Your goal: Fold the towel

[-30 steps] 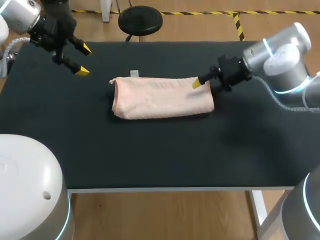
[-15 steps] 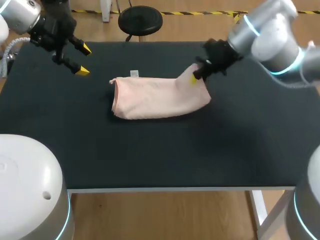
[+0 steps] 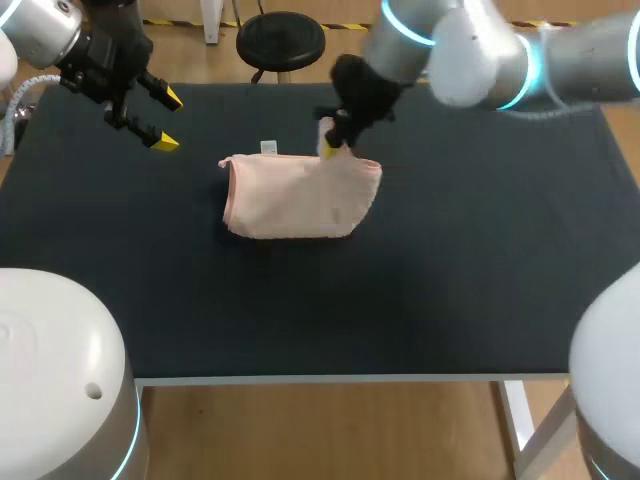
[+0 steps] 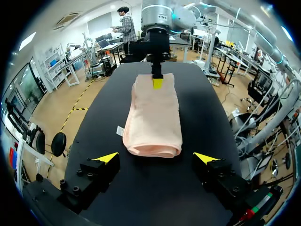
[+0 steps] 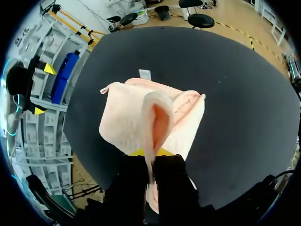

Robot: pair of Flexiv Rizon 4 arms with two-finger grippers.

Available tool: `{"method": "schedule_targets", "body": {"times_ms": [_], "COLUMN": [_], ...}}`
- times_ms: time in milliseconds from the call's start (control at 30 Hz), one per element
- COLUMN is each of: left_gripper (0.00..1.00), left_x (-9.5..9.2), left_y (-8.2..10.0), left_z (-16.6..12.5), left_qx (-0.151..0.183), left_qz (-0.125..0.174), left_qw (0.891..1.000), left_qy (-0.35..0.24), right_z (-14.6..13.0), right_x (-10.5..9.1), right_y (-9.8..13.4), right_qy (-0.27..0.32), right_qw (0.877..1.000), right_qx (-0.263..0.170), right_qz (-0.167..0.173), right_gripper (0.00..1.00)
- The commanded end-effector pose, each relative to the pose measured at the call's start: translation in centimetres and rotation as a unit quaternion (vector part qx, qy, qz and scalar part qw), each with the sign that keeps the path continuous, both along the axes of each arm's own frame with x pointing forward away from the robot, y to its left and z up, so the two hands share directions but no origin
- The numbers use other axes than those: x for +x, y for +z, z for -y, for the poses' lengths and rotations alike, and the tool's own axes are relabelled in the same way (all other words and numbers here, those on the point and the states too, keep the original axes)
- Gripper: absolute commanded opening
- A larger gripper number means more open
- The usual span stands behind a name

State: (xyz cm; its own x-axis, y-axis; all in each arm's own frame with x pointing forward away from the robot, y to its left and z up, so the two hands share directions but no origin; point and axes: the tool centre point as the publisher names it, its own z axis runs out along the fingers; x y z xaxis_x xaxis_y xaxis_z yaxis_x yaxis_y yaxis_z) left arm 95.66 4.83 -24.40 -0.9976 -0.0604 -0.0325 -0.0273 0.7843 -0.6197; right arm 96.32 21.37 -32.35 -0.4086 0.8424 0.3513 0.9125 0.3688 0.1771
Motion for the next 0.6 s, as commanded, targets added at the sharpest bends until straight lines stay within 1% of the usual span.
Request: {"method": "schedule_targets", "body": {"times_ms": [33, 100, 200, 300, 367, 433, 600], "left_gripper": [1.00, 1.00, 1.00, 1.00, 1.00, 1.00, 1.00], "left_x": [0.0, 0.0, 0.0, 0.0, 0.0, 0.0, 0.0], "left_y": [-0.1, -0.1, -0.1, -0.1, -0.1, -0.1, -0.1], "left_z": [0.0, 0.0, 0.0, 0.0, 0.0, 0.0, 0.0], "left_qx": [-0.002, -0.002, -0.002, -0.002, -0.002, -0.002, -0.002], "left_qz": [0.002, 0.002, 0.002, 0.002, 0.002, 0.002, 0.002], "left_qw": [1.000, 1.000, 1.000, 1.000, 1.000, 1.000, 1.000], "left_qy": [-0.001, -0.001, -0.001, -0.001, -0.001, -0.001, -0.001], "right_z": [-3.7, -5.1, -6.7, -8.1, -8.7, -9.3, -10.4], "right_x": [-0.1, -0.4, -0.8, -1.0, -1.0, -1.2, -1.2], "right_y": [-0.3, -0.1, 0.2, 0.3, 0.4, 0.5, 0.0], "right_qy": [0.003, 0.015, 0.032, 0.042, 0.047, 0.054, 0.065], "right_qw": [0.997, 0.996, 0.995, 0.995, 0.995, 0.994, 0.995], "right_qx": [-0.069, -0.067, -0.062, -0.057, -0.050, -0.049, -0.036], "right_qz": [0.038, 0.053, 0.067, 0.073, 0.071, 0.076, 0.067], "right_gripper": [0.00, 0.00, 0.00, 0.00, 0.00, 0.00, 0.00]}}
